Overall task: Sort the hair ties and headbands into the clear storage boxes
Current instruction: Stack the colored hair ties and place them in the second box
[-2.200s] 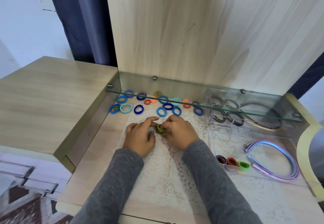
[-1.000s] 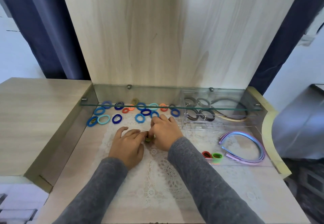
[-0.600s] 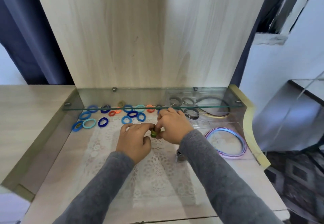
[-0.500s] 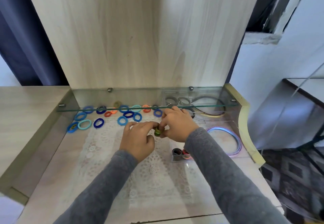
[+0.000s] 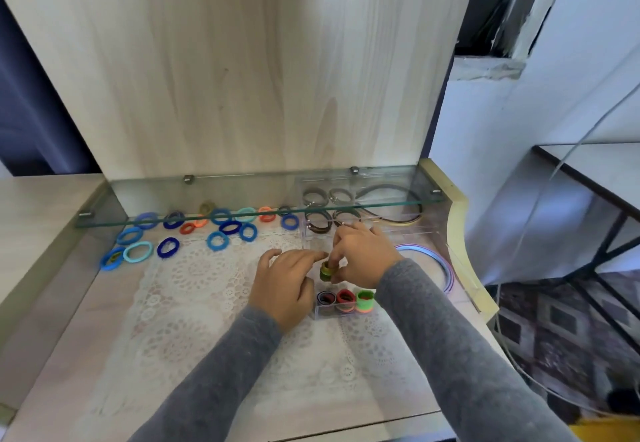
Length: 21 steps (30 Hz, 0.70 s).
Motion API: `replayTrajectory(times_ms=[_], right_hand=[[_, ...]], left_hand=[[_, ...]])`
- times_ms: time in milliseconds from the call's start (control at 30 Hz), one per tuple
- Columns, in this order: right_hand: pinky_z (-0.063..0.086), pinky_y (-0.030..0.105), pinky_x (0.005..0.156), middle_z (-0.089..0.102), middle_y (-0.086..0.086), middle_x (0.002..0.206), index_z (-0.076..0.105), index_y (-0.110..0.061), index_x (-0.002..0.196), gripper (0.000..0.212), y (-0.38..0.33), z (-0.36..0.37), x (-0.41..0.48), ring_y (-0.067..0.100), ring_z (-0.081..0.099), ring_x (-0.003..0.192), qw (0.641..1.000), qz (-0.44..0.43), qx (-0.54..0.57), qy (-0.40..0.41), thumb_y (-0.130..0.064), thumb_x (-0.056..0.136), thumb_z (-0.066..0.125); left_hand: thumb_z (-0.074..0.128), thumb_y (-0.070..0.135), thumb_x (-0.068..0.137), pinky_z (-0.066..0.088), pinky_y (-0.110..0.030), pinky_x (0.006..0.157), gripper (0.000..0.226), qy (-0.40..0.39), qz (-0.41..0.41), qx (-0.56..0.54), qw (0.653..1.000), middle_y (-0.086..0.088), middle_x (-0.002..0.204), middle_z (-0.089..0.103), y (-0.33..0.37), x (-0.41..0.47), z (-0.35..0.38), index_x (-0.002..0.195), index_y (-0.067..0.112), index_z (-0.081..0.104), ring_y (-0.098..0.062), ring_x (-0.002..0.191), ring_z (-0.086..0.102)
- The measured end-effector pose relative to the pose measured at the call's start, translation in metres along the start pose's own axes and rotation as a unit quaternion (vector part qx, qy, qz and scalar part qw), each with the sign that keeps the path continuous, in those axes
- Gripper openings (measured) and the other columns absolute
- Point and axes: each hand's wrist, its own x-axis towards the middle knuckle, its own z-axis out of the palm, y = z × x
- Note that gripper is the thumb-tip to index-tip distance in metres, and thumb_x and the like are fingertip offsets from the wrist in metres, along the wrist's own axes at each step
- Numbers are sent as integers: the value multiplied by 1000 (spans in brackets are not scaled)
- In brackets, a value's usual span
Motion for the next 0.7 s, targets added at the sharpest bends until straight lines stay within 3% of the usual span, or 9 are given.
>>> replayTrajectory(times_ms=[133,400,700], right_hand=[[30,38,96,50,-4,117,70,-35,100,17,0,8,4,19,38,113,1000,0,6,-8,-32,85,65],[31,39,98,50,-1,118,69,-33,103,19,-3,10,17,21,38,114,999,-10,-15,-47,-28,86,63],[31,44,101,45,4,125,60,-35,122,38,-10,-2,9,26,35,119,988,-38,-95,-118,-17,91,49]], left_hand=[[40,20,72,30,-42,102,48,36,42,52,997,12,109,67,-10,-13,3,113,27,64,-9,104,60],[40,15,75,27,-28,102,45,61,25,-17,998,13,115,64,-12,-14,4,114,25,59,-5,110,56],[42,16,69,28,-33,103,36,63,84,-62,993,14,120,62,-15,-15,3,99,24,60,-7,119,53]])
